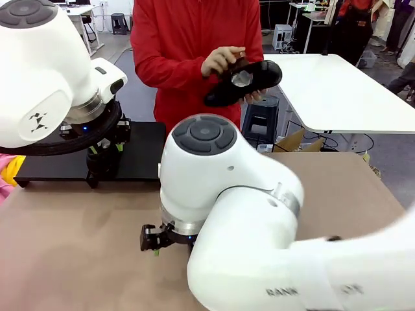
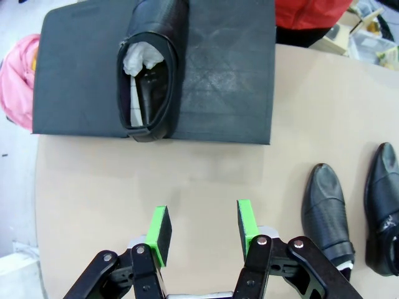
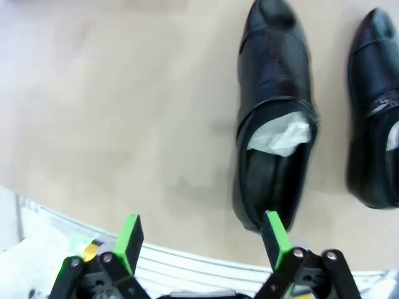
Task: Organize the shoes by placing them on the stand.
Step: Place the Shoe from the middle of the table onto the Shoes Stand.
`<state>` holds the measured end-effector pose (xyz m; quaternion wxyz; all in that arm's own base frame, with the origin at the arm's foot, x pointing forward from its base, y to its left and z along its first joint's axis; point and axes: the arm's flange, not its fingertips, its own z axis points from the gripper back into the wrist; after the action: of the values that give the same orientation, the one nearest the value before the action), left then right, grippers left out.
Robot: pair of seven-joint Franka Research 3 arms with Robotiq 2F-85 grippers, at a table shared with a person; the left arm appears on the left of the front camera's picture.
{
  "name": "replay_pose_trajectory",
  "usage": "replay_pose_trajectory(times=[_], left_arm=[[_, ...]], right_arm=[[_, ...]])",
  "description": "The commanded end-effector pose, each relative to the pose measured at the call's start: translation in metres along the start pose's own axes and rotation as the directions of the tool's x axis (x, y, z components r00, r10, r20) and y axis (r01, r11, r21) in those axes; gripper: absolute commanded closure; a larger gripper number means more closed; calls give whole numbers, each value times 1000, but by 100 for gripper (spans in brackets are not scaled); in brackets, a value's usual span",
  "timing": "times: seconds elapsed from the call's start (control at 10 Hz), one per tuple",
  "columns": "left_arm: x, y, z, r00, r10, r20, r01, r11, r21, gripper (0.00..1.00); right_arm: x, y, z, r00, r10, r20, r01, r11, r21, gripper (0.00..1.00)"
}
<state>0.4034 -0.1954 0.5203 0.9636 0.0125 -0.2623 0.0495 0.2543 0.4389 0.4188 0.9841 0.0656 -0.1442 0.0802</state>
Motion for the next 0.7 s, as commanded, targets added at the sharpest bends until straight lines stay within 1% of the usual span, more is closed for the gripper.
replay_pose_trajectory(times=[0.0, 0.1, 0.2, 0.3, 0.4, 0.5, 0.6], left_arm=[[-26, -20, 19, 996, 83, 22, -83, 996, 11, 43], [-39, -31, 30, 992, 128, -19, -127, 991, 52, 43], [-51, -41, 38, 989, 132, -66, -128, 990, 62, 43], [-62, -51, 47, 983, 136, -126, -130, 990, 54, 43], [-70, -60, 53, 975, 143, -170, -139, 990, 31, 43], [-74, -63, 53, 964, 164, -211, -164, 986, 18, 43], [-60, -54, 54, 957, 235, -170, -228, 972, 58, 43]], right_arm=[[0, -27, 57, 992, -13, 123, 13, 1000, 5, 0], [-1, -46, 81, 982, -56, 181, 55, 998, 10, 0], [-2, -65, 96, 974, -95, 205, 97, 995, 0, 0], [-4, -91, 114, 961, -152, 232, 161, 987, -19, 0], [-6, -116, 132, 938, -220, 267, 235, 972, -22, 0], [-9, -139, 148, 901, -301, 313, 321, 947, -14, 0], [3, -89, 125, 951, -177, 253, 185, 983, -7, 0]])
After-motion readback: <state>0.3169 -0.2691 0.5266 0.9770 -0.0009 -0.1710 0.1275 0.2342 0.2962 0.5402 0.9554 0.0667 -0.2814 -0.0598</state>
